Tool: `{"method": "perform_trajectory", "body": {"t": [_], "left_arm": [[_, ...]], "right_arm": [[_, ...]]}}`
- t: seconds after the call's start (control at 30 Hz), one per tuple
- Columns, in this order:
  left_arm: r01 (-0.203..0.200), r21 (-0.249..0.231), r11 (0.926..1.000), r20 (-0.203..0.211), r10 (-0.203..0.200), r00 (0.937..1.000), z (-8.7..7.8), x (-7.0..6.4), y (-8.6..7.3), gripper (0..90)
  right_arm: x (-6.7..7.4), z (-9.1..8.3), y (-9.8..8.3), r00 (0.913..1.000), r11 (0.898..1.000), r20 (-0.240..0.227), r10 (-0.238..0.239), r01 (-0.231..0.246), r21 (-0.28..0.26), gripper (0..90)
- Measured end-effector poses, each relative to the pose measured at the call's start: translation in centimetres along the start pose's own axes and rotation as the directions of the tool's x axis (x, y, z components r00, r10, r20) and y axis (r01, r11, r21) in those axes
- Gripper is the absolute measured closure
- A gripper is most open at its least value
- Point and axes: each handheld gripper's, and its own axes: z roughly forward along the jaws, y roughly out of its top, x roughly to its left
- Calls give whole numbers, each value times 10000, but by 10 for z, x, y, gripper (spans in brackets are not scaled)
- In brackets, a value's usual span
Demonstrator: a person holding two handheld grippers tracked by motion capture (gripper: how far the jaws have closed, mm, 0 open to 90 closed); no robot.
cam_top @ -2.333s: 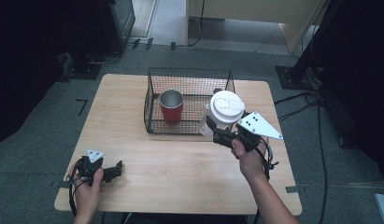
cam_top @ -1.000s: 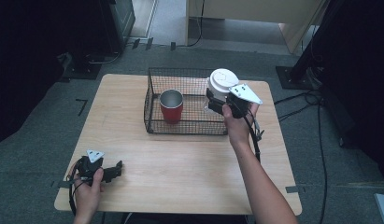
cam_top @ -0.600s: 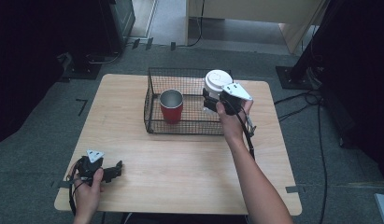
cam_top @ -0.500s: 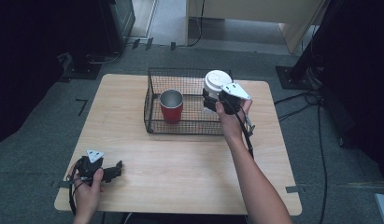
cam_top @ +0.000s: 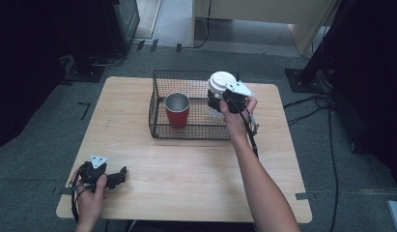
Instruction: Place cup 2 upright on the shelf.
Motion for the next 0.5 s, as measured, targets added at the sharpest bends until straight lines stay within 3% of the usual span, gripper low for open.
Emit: {"method": "perform_trajectory", "body": {"t": [0.5], "left_arm": [[-37,-7,10000,50,37,10000,0,0,0,14]], "right_arm": [[-3,28,6,9999,9977,172,7,-18,678,162]]}}
